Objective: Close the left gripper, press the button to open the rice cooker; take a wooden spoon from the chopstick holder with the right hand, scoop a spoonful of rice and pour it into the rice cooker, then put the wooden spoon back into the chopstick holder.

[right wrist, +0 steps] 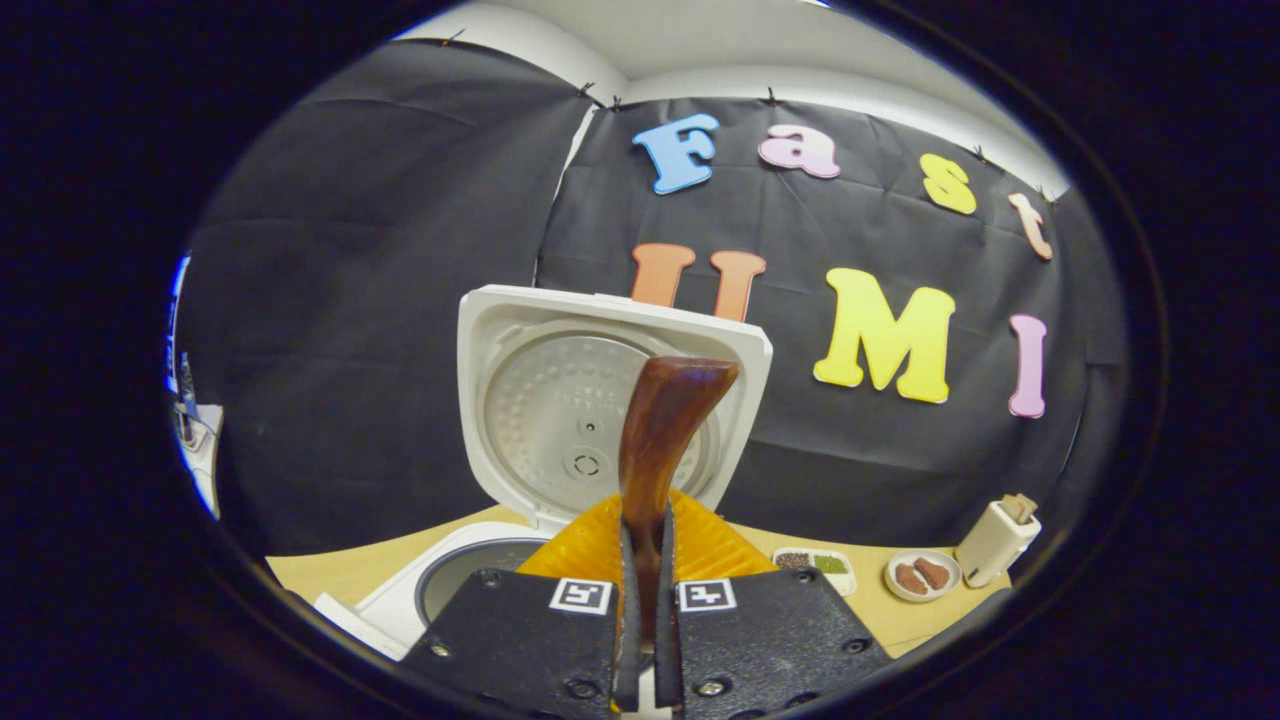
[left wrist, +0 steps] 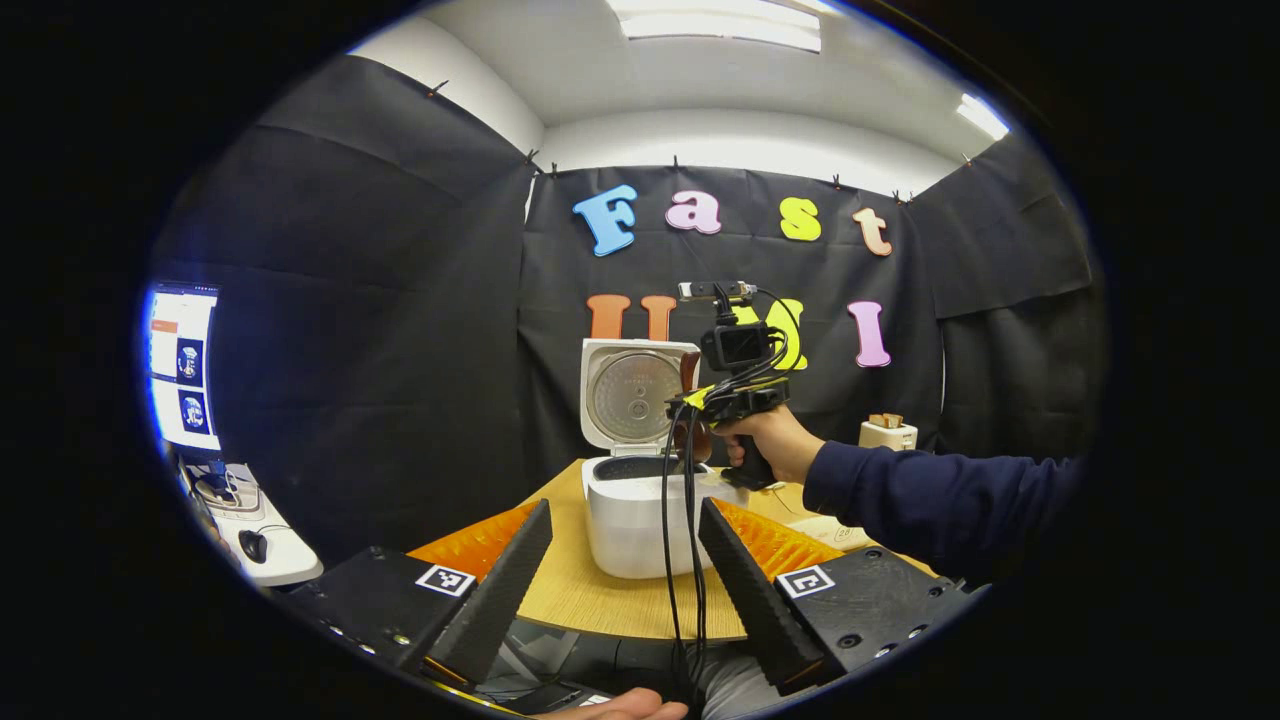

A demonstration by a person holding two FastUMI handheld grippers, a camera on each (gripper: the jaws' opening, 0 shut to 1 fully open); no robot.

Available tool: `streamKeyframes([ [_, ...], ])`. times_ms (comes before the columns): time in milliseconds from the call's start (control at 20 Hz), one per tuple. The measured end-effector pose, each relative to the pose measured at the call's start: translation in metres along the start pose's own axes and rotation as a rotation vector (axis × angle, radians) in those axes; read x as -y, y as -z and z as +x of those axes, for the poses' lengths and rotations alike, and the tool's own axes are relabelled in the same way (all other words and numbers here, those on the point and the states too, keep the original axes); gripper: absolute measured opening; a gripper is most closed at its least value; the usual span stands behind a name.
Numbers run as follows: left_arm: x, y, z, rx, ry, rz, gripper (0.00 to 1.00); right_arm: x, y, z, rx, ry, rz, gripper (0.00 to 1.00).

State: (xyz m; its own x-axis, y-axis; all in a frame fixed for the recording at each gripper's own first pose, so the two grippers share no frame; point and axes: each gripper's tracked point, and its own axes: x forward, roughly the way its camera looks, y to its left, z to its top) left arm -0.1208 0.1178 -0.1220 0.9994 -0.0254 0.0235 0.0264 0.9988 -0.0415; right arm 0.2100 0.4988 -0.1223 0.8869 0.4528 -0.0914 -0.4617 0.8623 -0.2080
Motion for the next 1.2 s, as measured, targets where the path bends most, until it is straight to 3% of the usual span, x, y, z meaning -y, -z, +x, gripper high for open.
streamKeyframes([
  [300, 0.012, -0.005, 0.002, 0.006, 0.006, -0.005, 0.94, 0.032, -0.014, -0.023, 0.029, 0.019, 0.014, 0.11],
  [550, 0.023, -0.006, 0.012, 0.016, -0.018, -0.014, 0.94, 0.081, -0.021, -0.062, 0.059, 0.034, 0.053, 0.11],
  [1000, 0.087, -0.008, 0.035, 0.018, 0.066, -0.011, 0.94, 0.217, -0.018, -0.148, 0.047, 0.119, 0.224, 0.12],
  [1200, 0.116, -0.008, 0.044, 0.013, 0.11, 0.01, 0.94, 0.282, -0.004, -0.173, 0.041, 0.186, 0.215, 0.13],
])
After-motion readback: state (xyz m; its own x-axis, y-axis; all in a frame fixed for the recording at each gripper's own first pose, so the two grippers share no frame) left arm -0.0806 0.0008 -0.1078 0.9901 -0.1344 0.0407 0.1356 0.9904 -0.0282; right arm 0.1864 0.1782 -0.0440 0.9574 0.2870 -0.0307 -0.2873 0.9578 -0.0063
